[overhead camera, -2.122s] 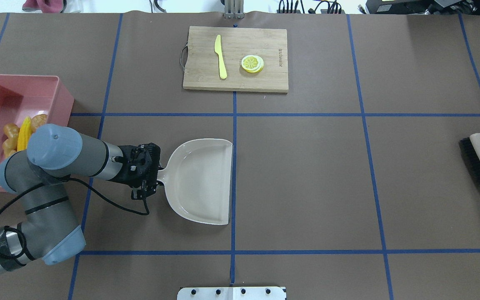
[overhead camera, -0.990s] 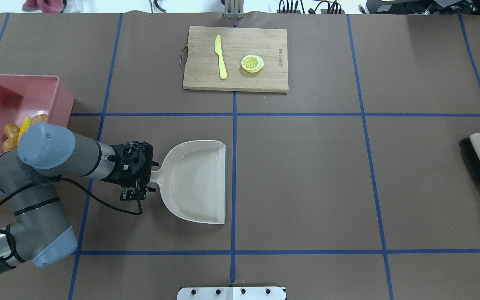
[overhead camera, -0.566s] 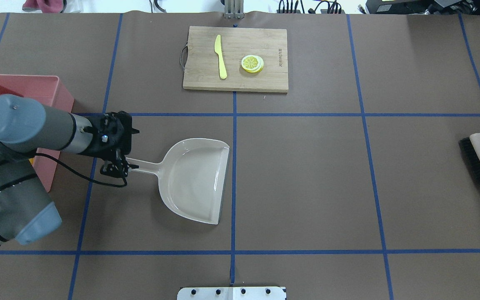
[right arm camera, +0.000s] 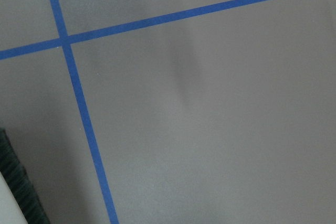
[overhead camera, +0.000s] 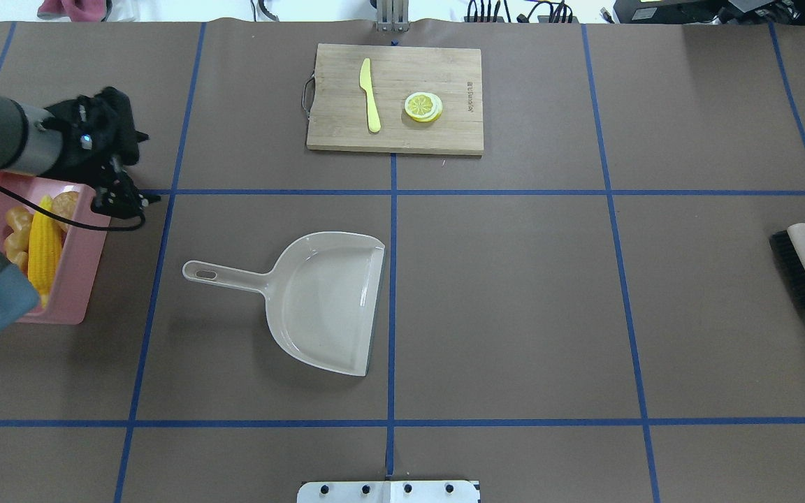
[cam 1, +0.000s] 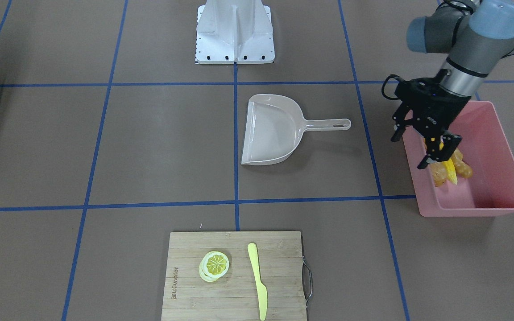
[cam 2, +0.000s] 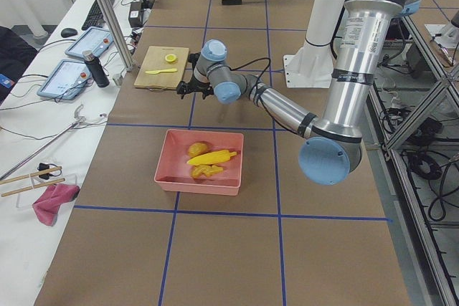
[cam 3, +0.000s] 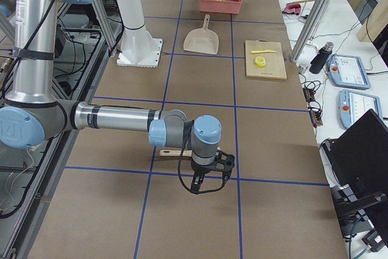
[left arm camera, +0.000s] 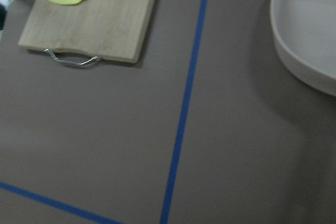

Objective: Sweep and dump trash into bin

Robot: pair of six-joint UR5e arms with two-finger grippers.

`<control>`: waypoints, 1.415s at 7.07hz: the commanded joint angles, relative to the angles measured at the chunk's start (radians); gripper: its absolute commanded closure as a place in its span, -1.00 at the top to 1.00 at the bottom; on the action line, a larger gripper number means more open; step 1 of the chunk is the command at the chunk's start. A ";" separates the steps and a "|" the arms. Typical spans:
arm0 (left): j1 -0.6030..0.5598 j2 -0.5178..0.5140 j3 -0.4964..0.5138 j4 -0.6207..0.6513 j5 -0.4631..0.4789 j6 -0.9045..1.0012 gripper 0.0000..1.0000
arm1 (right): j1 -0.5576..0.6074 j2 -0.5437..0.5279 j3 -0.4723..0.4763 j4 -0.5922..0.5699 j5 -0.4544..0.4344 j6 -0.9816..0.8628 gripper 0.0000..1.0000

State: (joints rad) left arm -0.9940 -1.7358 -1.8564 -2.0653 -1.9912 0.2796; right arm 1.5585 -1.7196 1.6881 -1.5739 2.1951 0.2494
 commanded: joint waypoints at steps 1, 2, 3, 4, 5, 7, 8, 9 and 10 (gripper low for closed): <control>-0.130 0.061 -0.001 0.103 -0.056 -0.115 0.97 | 0.000 0.001 0.001 0.000 0.000 0.001 1.00; -0.190 0.071 0.005 0.231 -0.183 -0.190 0.97 | 0.000 0.003 0.002 0.000 0.002 0.001 1.00; -0.294 0.071 0.026 0.370 -0.325 -0.197 0.97 | 0.000 0.014 0.004 0.000 0.002 0.001 1.00; -0.384 0.070 0.087 0.416 -0.439 -0.197 0.97 | 0.000 0.012 -0.002 0.000 0.002 0.001 1.00; -0.438 0.073 0.117 0.435 -0.463 -0.200 0.97 | 0.000 0.015 0.004 0.000 0.003 0.001 1.00; -0.535 0.073 0.125 0.616 -0.465 -0.189 0.97 | 0.000 0.017 0.013 0.000 0.009 0.001 1.00; -0.582 0.132 0.088 0.634 -0.457 -0.189 0.97 | 0.000 0.015 0.005 0.000 0.009 0.001 1.00; -0.588 0.198 0.088 0.636 -0.415 -0.195 0.97 | 0.000 0.015 0.004 -0.001 0.009 0.001 1.00; -0.594 0.199 0.132 0.637 -0.391 -0.201 0.97 | 0.000 0.015 0.008 0.000 0.009 0.001 1.00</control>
State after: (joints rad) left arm -1.5734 -1.5648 -1.7534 -1.4359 -2.4138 0.0846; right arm 1.5585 -1.7041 1.6945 -1.5745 2.2042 0.2500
